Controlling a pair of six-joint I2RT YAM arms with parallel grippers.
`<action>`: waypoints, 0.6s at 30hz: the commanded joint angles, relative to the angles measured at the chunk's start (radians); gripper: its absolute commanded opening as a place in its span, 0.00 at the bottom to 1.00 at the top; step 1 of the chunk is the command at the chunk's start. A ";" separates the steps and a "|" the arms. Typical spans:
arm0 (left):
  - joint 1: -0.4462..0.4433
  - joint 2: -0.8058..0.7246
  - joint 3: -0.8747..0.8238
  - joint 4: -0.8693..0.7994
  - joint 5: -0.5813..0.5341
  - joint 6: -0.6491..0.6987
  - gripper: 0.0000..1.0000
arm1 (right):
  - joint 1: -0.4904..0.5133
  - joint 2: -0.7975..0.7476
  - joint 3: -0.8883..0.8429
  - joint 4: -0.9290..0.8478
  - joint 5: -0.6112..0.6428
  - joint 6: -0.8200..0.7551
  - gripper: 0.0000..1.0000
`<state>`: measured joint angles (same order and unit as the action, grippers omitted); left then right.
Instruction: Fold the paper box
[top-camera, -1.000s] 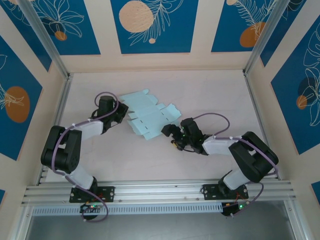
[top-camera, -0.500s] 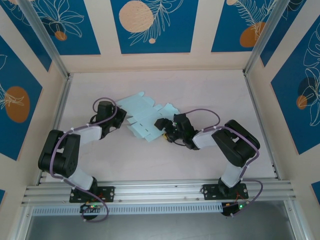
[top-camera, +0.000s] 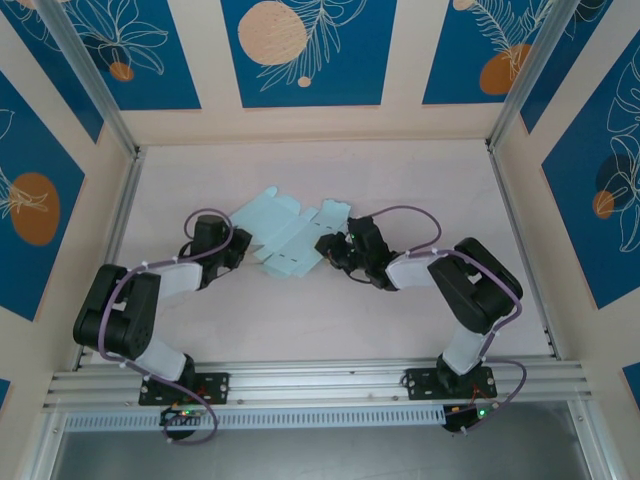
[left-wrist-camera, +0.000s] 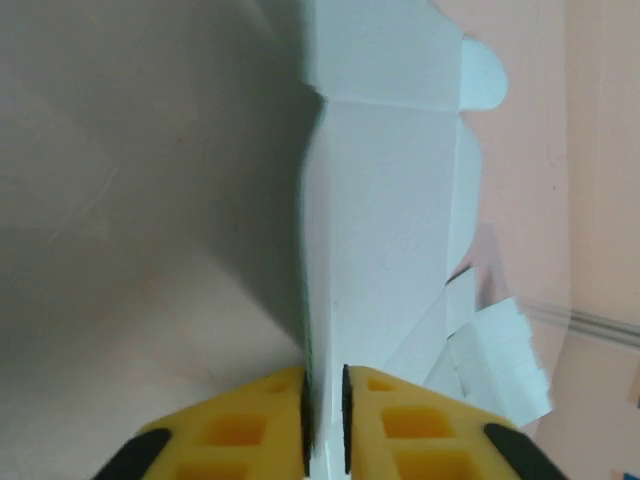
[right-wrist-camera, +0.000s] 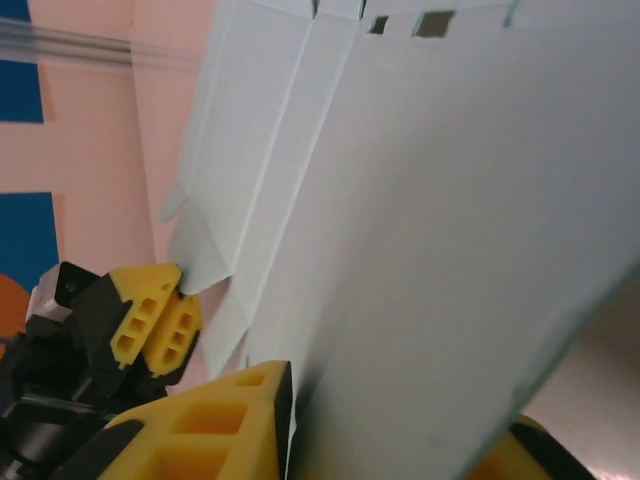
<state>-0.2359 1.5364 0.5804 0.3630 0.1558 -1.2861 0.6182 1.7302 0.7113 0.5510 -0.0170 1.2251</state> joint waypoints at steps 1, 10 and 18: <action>0.001 -0.027 -0.029 0.024 0.004 -0.004 0.40 | -0.025 -0.060 0.041 -0.117 -0.046 -0.092 0.19; 0.023 -0.235 -0.044 -0.135 -0.050 0.093 0.95 | -0.081 -0.121 0.425 -0.992 -0.087 -0.608 0.05; 0.032 -0.441 0.052 -0.368 -0.165 0.349 1.00 | -0.057 0.036 0.843 -1.537 0.050 -0.988 0.01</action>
<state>-0.2176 1.1320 0.5770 0.1158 0.0559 -1.0847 0.5495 1.7142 1.4803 -0.6762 -0.0227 0.4461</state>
